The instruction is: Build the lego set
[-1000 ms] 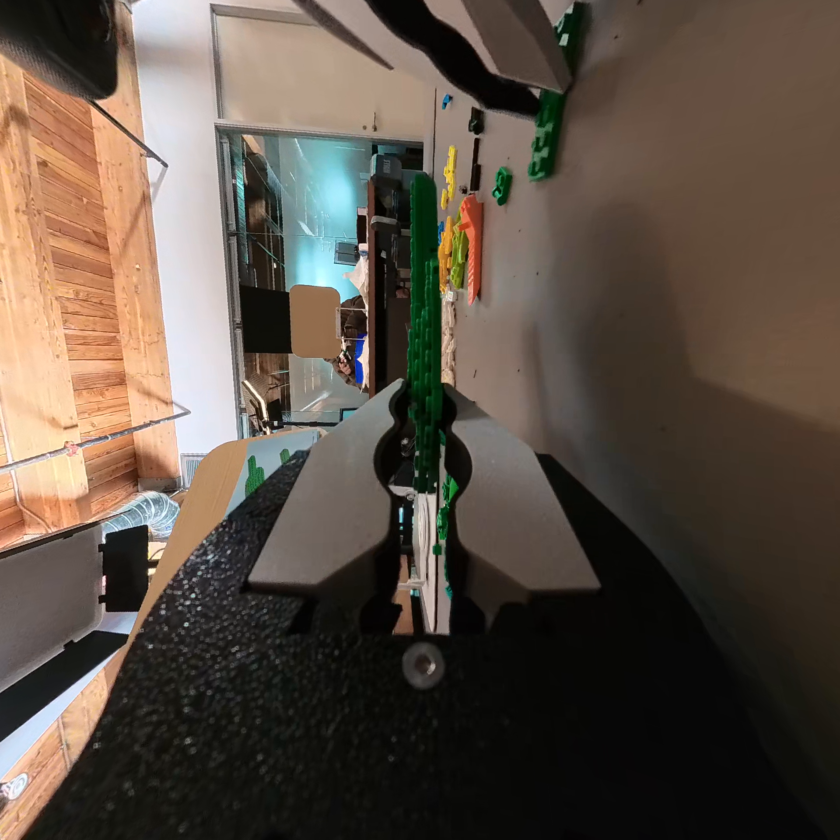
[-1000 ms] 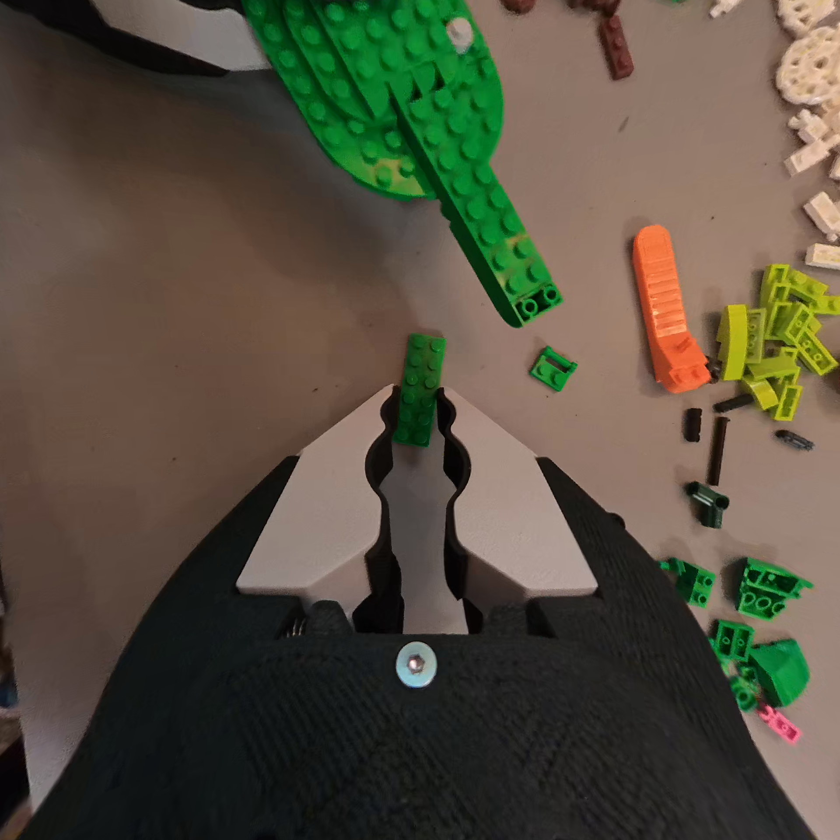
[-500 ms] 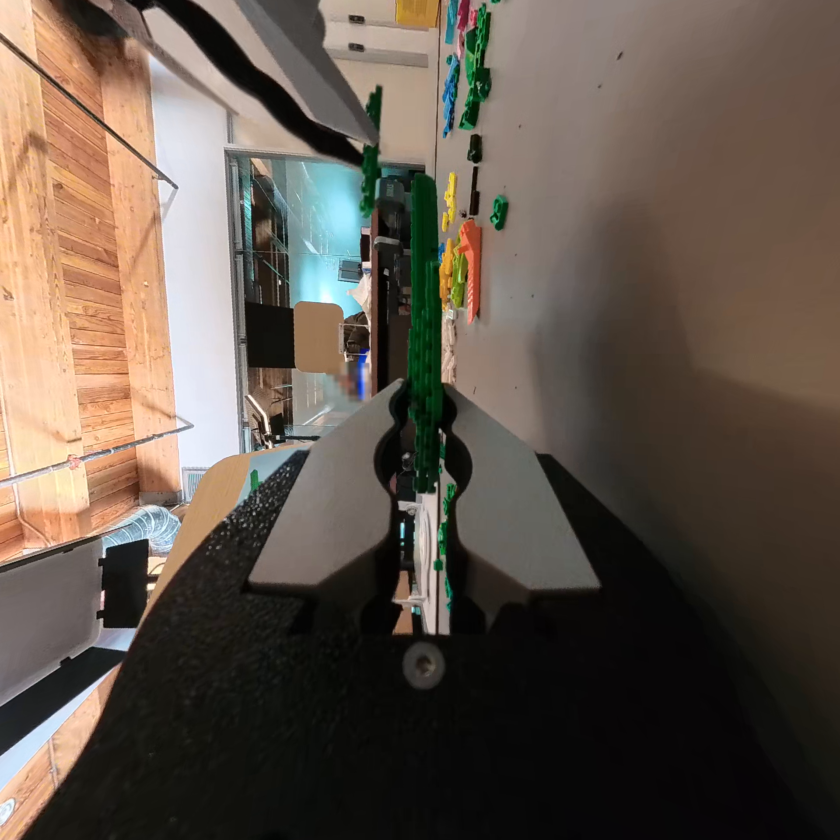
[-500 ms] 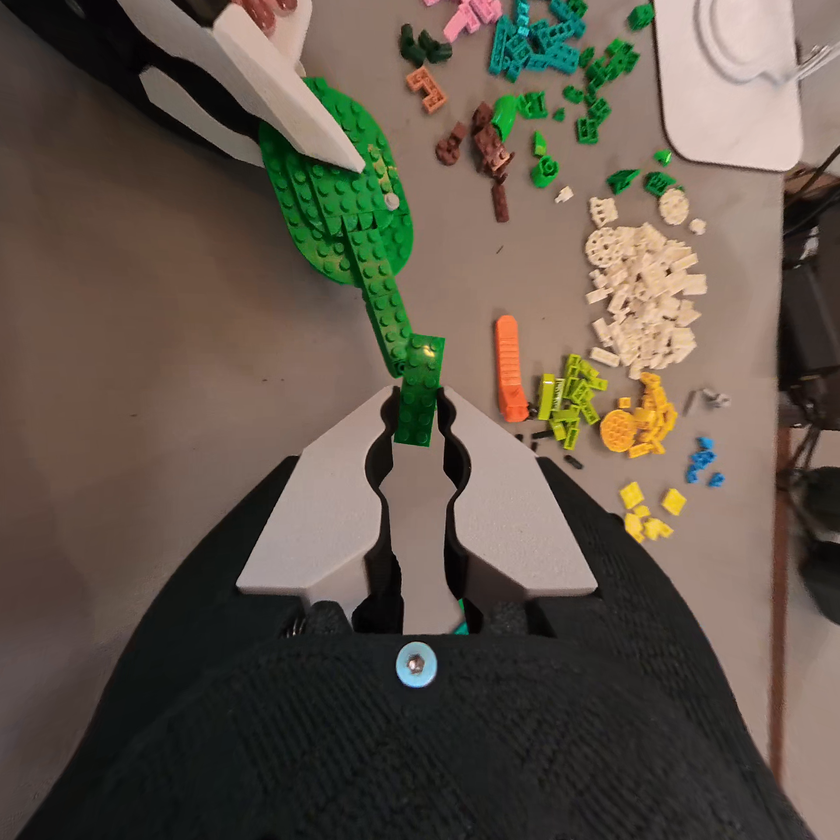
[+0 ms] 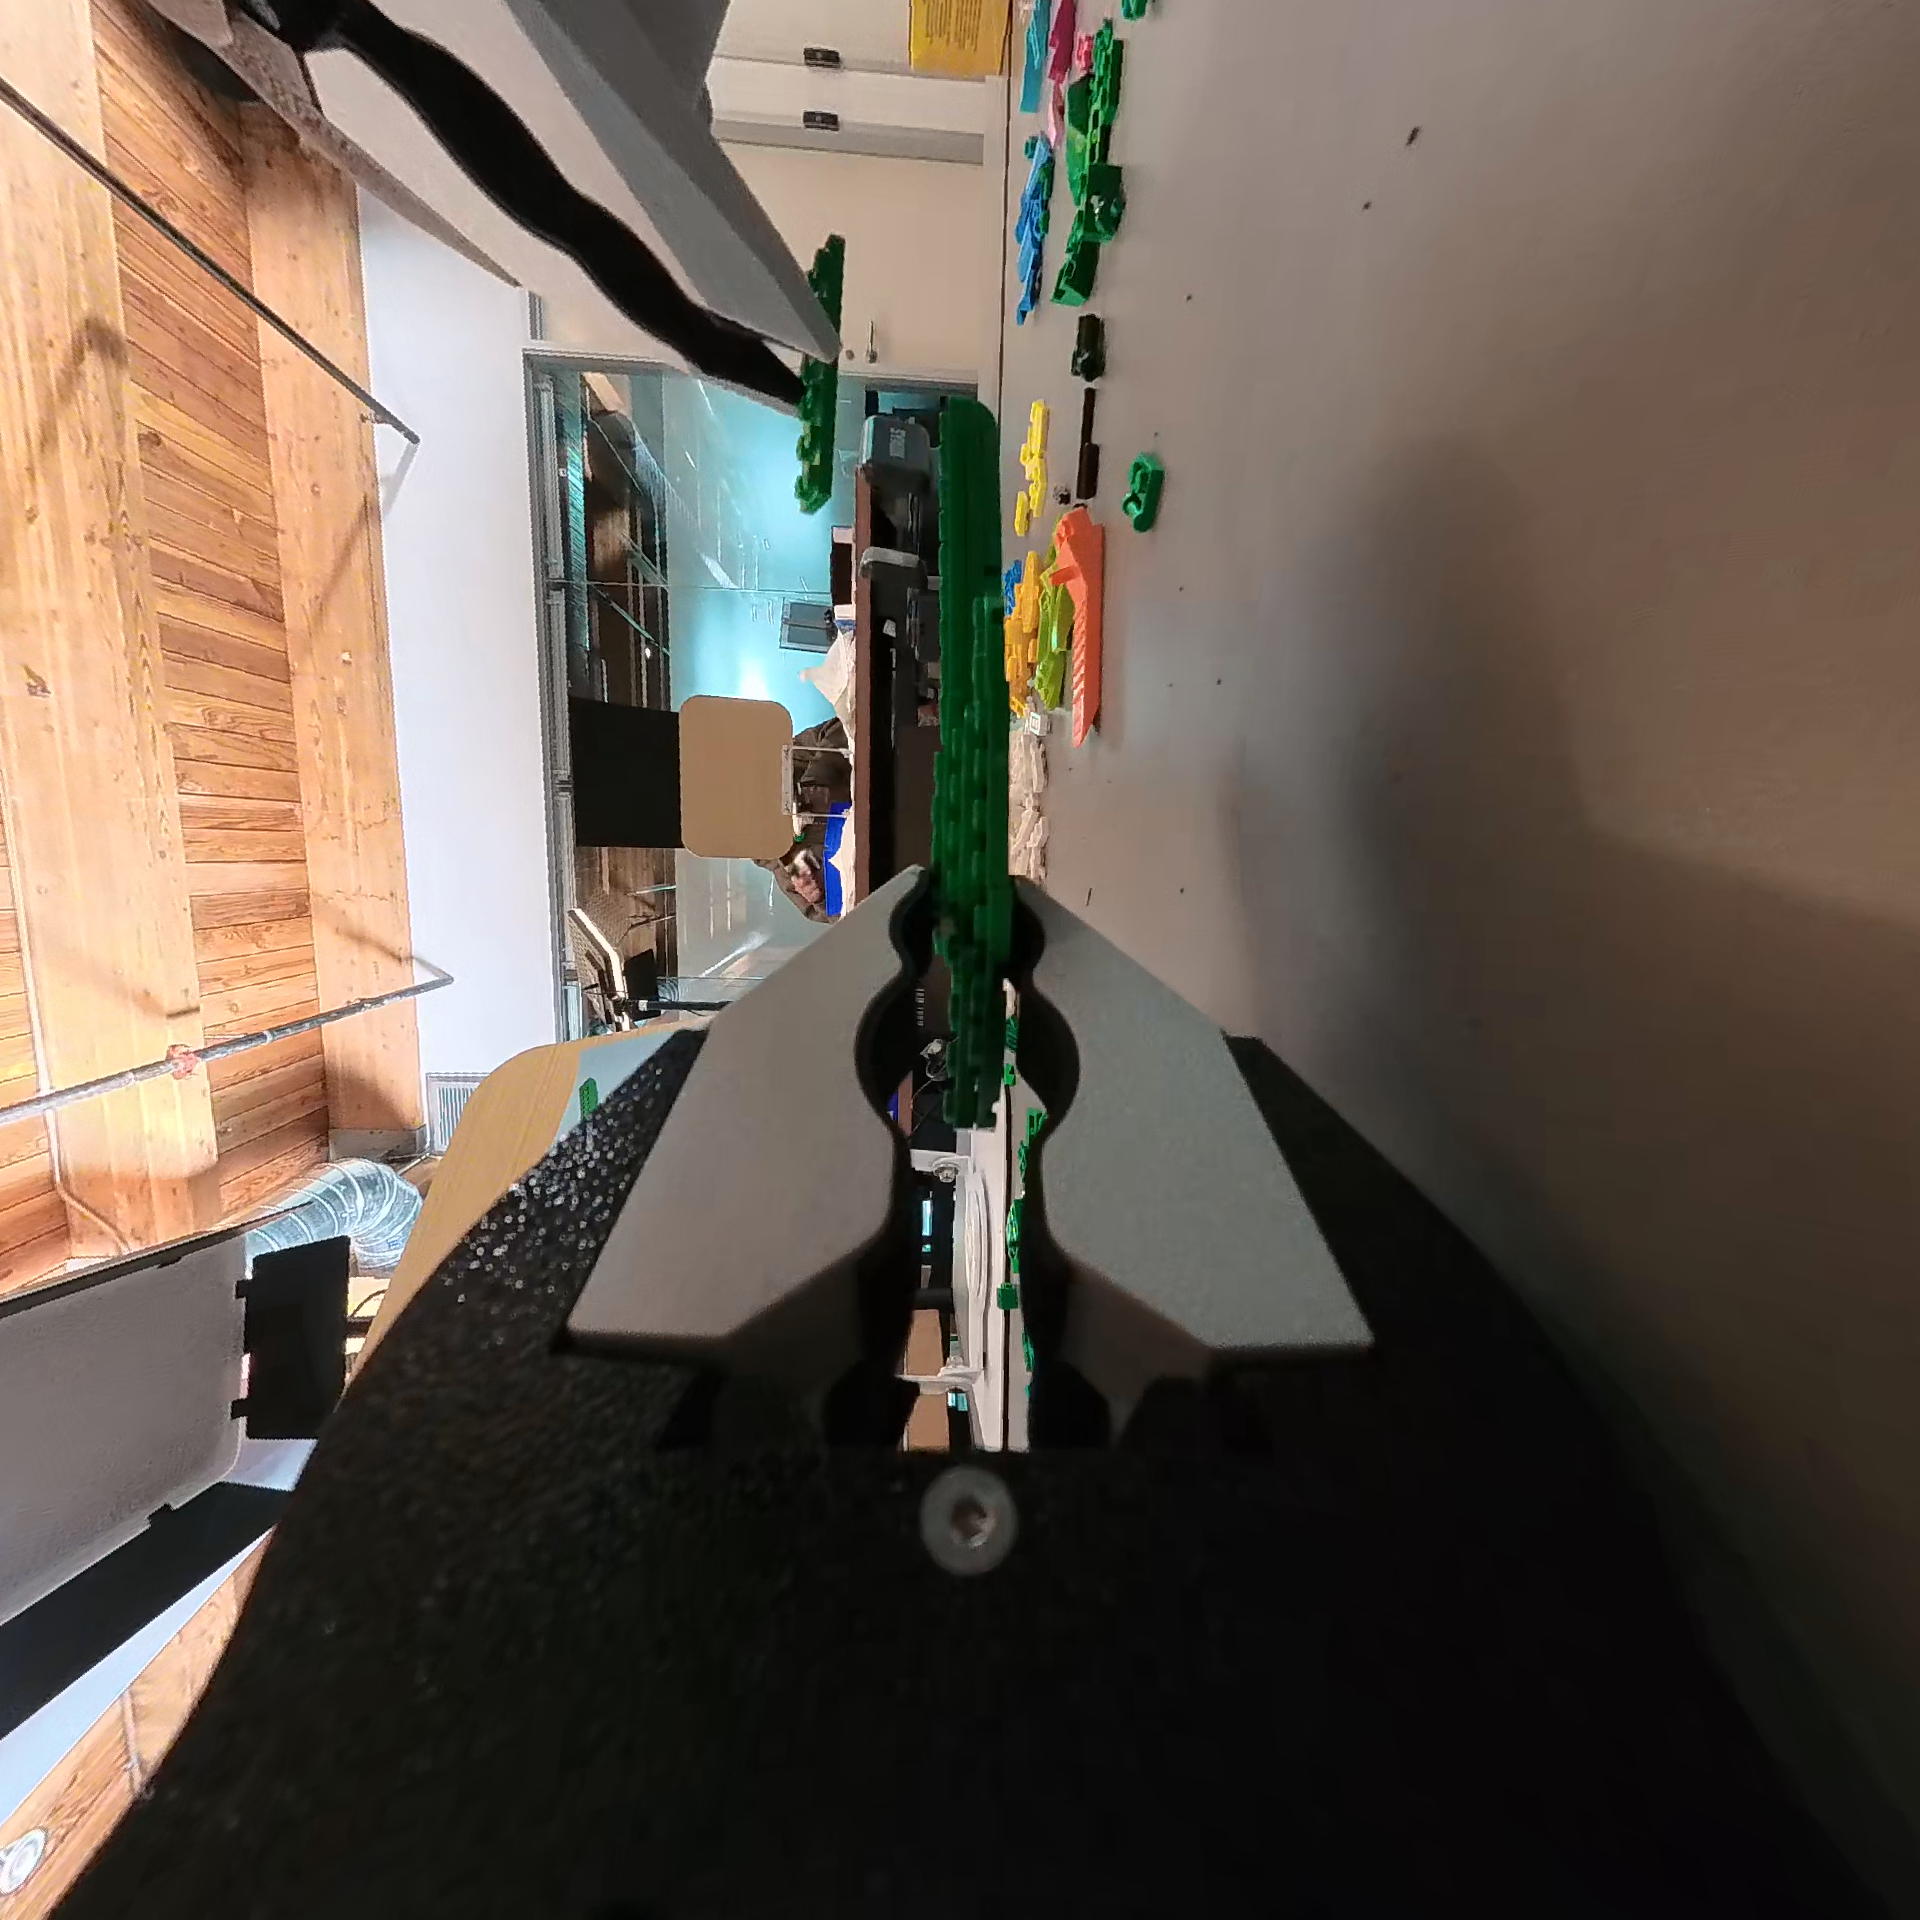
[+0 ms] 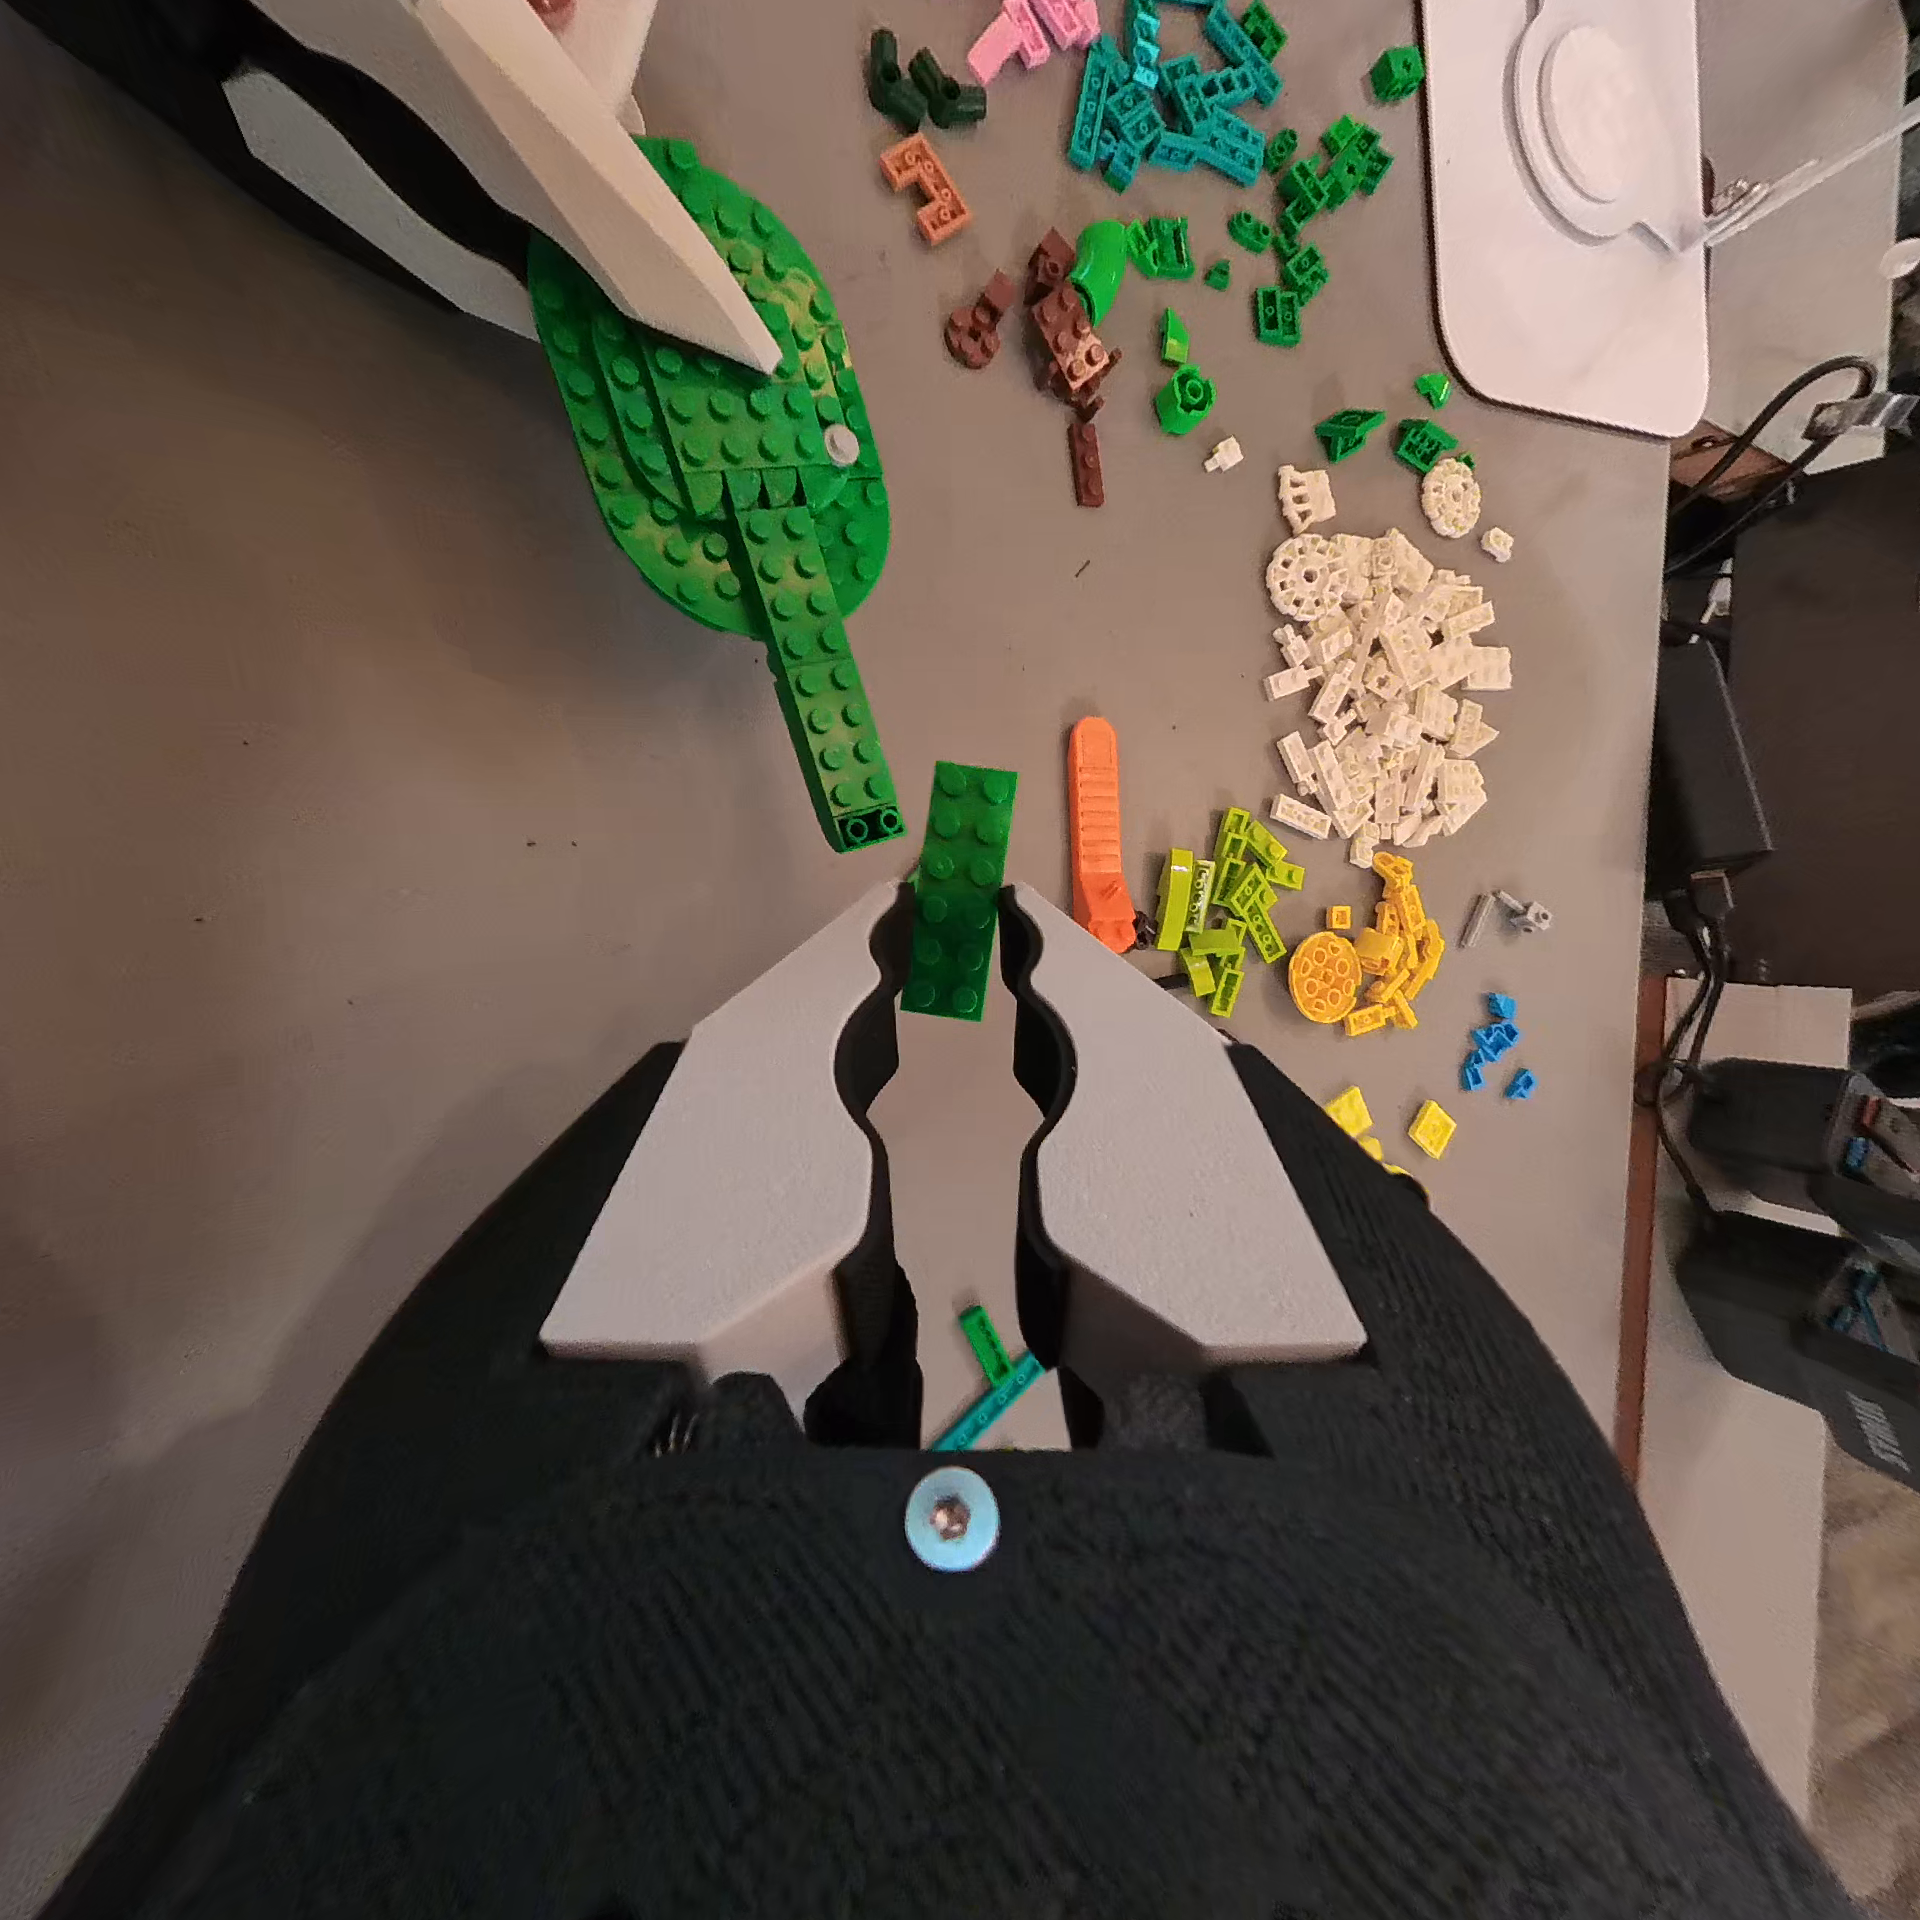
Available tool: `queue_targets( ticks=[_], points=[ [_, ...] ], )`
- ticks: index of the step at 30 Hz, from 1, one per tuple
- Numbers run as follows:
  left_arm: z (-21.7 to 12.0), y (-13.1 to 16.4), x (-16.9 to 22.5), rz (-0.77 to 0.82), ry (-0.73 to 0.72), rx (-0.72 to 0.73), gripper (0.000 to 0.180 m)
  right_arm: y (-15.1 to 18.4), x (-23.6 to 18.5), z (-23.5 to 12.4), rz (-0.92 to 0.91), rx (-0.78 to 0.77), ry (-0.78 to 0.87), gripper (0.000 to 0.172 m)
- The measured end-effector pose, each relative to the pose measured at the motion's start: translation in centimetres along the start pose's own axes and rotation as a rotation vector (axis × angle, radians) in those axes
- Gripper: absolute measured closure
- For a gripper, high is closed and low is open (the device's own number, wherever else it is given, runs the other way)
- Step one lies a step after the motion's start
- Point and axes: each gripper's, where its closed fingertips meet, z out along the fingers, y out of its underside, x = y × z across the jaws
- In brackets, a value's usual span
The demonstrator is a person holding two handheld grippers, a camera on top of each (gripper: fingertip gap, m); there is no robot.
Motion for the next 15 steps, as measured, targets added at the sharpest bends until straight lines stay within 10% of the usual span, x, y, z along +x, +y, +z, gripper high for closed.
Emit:
queue_targets(
  ticks=[15],
  points=[
    [-0.4,-0.9,-0.3,0.007,-0.014,0.055,0.172,-1.8,-2.6,-0.2,-0.099,0.141,-0.304,0.157]
  ],
)
